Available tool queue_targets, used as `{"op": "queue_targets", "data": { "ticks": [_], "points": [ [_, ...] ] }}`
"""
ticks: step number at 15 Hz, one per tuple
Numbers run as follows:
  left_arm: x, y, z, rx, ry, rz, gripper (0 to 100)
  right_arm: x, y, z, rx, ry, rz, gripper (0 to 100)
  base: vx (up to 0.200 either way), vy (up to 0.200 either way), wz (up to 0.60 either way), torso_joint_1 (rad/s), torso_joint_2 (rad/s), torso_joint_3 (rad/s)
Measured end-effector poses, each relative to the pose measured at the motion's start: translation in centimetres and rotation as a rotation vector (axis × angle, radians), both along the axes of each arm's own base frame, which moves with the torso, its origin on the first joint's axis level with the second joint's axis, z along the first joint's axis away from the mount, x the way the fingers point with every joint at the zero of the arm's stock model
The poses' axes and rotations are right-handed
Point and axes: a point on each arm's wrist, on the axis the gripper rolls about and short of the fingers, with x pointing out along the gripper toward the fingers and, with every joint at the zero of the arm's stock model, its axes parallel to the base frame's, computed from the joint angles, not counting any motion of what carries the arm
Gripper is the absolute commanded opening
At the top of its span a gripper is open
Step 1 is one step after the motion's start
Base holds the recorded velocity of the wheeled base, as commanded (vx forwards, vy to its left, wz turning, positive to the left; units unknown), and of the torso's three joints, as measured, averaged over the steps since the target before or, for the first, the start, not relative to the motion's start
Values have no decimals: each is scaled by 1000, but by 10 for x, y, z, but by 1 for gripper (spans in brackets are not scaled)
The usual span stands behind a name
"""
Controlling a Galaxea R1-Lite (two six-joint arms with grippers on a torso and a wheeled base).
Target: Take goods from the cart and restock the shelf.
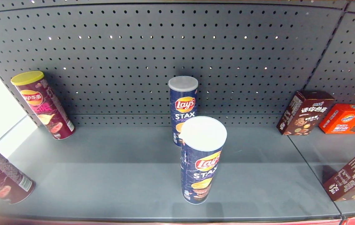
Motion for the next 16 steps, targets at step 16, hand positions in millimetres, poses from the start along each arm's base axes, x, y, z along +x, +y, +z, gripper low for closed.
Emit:
{"op": "queue_targets", "data": {
  "ticks": [16],
  "points": [
    [0,0,0,-2,-1,0,100,144,128,-17,-237,284,305,100,0,0,0,0,0,0]
  ]
}}
